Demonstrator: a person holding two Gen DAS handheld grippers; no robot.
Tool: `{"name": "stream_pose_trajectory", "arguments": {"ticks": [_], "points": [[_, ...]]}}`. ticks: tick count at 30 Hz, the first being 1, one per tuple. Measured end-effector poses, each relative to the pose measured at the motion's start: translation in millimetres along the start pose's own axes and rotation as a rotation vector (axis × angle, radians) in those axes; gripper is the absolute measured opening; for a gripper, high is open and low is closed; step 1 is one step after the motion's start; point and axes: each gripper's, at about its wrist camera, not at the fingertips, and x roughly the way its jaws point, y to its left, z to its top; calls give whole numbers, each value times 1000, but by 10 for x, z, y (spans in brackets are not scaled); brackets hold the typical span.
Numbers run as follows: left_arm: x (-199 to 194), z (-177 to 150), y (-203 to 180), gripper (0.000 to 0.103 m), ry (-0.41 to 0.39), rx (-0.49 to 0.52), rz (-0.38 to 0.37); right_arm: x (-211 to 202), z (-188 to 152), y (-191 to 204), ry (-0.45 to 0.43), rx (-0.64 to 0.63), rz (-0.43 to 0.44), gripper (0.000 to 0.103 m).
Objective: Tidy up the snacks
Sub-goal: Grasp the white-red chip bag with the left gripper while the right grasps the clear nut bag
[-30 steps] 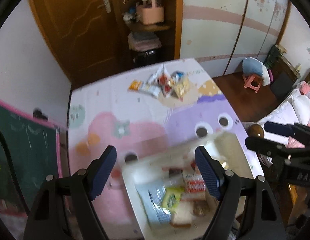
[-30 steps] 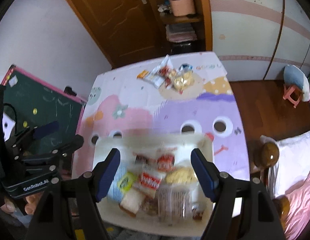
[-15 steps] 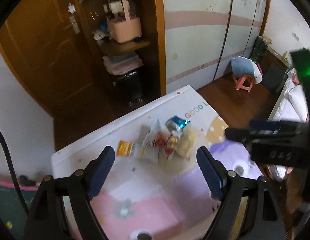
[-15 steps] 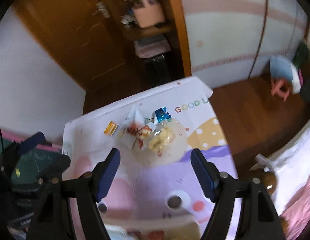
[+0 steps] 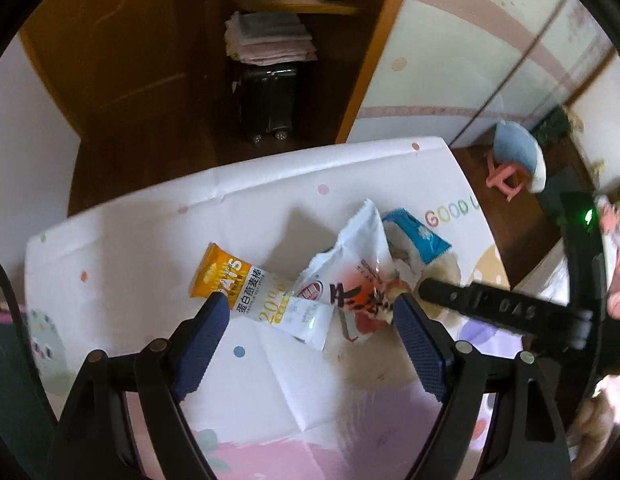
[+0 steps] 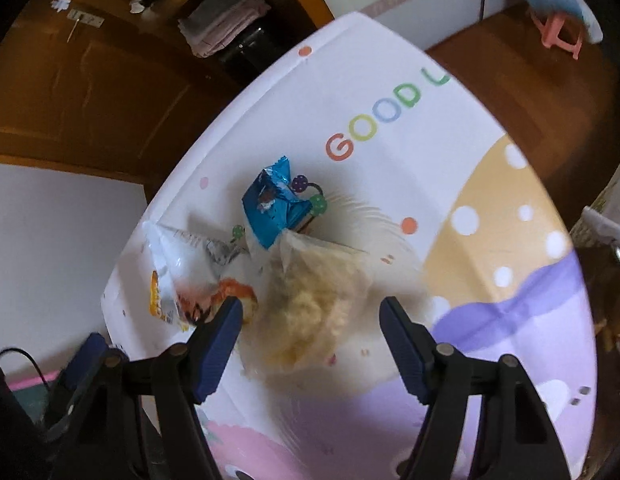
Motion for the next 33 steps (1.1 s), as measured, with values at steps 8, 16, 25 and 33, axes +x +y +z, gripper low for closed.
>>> {"name": "stream_pose_trajectory", "arguments": {"ticks": [8, 16, 25, 33], "points": [[289, 56, 66, 83, 42, -154, -48, 176, -190, -65, 53, -66, -11, 44], [711, 75, -291, 83, 100, -218, -47, 78, -444, -179, 61, -142, -48, 43], [1045, 23, -529, 52, 116, -202, 66, -62, -673, -387, 87, -152, -27, 43], [814, -335, -685, 40, 122, -132, 47, -190, -732, -482, 104, -175, -14, 42]]}}
